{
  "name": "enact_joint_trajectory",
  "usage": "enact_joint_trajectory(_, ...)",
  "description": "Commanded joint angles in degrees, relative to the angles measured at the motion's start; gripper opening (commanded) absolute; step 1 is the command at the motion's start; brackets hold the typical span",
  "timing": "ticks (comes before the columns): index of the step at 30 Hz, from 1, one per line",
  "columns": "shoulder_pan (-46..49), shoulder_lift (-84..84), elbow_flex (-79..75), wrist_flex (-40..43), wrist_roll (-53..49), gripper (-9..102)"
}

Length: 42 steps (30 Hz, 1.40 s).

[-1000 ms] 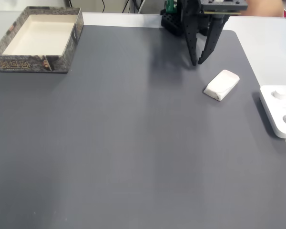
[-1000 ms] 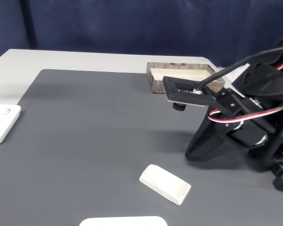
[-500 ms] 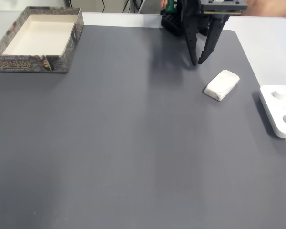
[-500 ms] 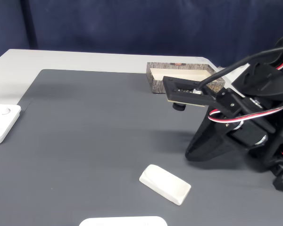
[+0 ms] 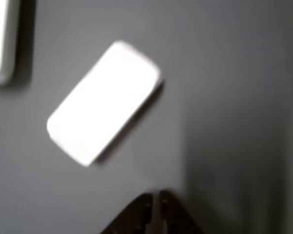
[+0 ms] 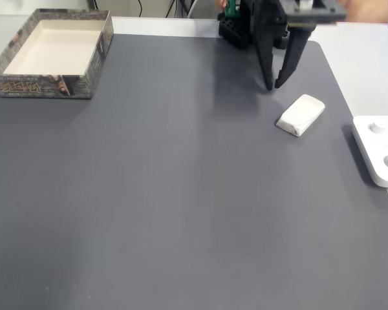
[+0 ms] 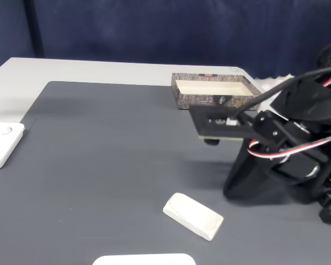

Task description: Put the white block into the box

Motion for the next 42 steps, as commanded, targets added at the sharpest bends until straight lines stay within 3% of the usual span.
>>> enact_joint_trajectory(1, -2.72, -9.49, -8.7, -5.71, -0.53, -2)
enact_joint_trajectory(5, -3.78, -20.04, -15.73, -10.02, -0.18, -2)
enact_joint_trajectory(20, -6.06, -63.19, -47.99, -4.92, -0.53, -2)
enact_joint_trajectory(32, -7.12, -73.39, -54.93, -0.7, -2.29, -2)
enact_joint_trajectory(42, -5.45, -72.51, -55.37, 1.05, -26.28, -1)
